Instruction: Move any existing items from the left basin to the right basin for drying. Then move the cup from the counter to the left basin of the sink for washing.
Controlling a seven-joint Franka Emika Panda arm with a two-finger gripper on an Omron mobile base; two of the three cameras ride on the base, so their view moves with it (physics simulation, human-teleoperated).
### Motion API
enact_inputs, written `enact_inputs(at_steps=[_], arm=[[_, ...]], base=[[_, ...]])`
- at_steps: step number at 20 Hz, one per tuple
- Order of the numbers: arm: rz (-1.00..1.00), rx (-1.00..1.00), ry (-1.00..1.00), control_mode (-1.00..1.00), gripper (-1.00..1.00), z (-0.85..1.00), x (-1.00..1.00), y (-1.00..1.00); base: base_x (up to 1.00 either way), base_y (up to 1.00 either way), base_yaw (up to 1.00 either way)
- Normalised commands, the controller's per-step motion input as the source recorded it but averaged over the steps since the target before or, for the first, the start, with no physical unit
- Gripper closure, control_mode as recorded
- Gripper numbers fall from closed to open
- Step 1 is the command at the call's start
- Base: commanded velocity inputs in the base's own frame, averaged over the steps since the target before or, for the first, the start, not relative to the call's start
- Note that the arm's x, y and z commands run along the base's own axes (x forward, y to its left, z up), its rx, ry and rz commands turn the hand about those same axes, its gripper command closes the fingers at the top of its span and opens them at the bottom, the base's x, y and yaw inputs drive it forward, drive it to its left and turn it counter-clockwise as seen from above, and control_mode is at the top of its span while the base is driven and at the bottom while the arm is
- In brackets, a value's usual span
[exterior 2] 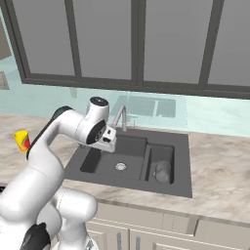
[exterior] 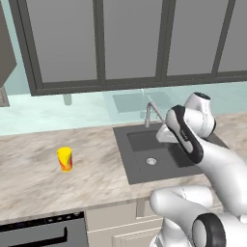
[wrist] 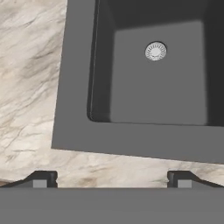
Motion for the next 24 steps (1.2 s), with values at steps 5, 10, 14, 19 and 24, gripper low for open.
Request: enact_inputs(at_steps=[5,10,14,19,24], arm=[[-0.02,-0.01,0.05,-1.00,-1.00,0.18,-0.08,0.65],[-0.02,-0.01,0.06,-1.00,-1.00,0.18,-0.03,0.66],[-0.01,-0.02,0.06,-1.00,-1.00,0.16,0.00,0.64],[0.00,-0.03,0.06,-1.00,-1.00,0.14,0.00,0.62],[0.00,-0.03,0.04,-1.00,-1.00,0.09,0.00,0.59]], base=[[0.00,0.00,0.00],[0.00,0.00,0.00],[0.00,0.00,0.00],[0.00,0.00,0.00],[0.00,0.00,0.00]])
